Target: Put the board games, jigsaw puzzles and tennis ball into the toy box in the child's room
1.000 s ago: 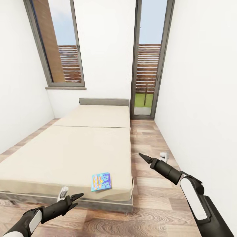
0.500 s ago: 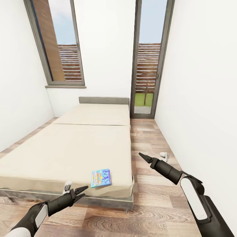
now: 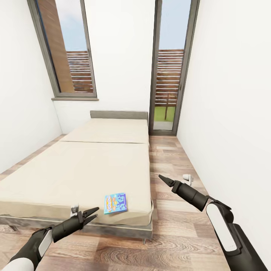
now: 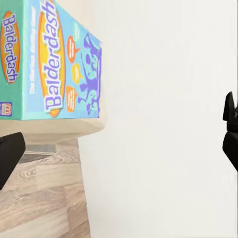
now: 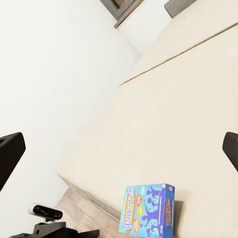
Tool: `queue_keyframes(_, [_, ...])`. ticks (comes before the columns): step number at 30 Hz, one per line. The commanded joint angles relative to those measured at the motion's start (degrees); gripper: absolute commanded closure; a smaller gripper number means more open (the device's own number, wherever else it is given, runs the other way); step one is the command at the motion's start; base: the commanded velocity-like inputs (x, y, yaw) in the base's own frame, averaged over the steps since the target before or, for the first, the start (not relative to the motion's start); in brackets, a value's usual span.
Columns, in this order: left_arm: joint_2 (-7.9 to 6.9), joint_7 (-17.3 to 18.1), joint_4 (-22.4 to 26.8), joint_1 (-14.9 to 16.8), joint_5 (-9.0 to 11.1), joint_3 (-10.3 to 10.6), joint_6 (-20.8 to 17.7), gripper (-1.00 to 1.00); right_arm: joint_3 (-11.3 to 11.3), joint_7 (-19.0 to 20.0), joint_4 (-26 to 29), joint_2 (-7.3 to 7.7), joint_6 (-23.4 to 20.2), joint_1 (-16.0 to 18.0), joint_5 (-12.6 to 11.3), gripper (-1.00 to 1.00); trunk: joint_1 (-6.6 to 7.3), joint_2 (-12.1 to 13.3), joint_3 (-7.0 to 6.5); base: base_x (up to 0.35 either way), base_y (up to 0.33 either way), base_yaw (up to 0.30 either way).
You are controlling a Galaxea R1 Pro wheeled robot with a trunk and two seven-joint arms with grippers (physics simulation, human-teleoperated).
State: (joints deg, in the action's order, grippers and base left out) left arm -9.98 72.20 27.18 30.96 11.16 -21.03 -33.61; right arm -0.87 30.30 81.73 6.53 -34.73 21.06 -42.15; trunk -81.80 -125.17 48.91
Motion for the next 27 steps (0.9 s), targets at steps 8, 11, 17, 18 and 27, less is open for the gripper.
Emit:
queue_keyframes(8, [-0.66,3.7,0.27,0.04,-0.12,-0.07,-0.69,-1.0,-0.06,0.02,0.01,-0.02,-0.43,0.04,-0.27,-1.0,0.01,-0.02,0.06,0.0,0.0,0.0])
queue_keyframes(11, [-0.75,3.94,0.26,0.03,-0.1,-0.11,-0.72,-1.0,-0.04,0.02,0.01,-0.06,-0.43,0.04,-0.24,-1.0,0.01,-0.02,0.06,0.0,0.0,0.0])
queue_keyframes(17, [-0.82,3.95,0.24,0.03,-0.09,-0.33,-0.83,-1.0,0.0,0.02,0.0,-0.1,-0.43,0.04,-0.22,-1.0,0.01,-0.02,0.06,0.0,0.0,0.0])
queue_keyframes(18, [-0.82,3.94,0.24,0.02,-0.09,-0.35,-0.83,-1.0,0.0,0.02,0.0,-0.1,-0.43,0.04,-0.22,-1.0,0.01,-0.02,0.06,0.0,0.0,0.0])
queue_keyframes(27, [-0.88,4.06,0.24,0.01,-0.07,-0.44,-0.85,-1.0,-0.01,0.02,0.0,-0.09,-0.42,0.04,-0.21,-1.0,0.01,-0.02,0.06,0.0,0.0,0.0])
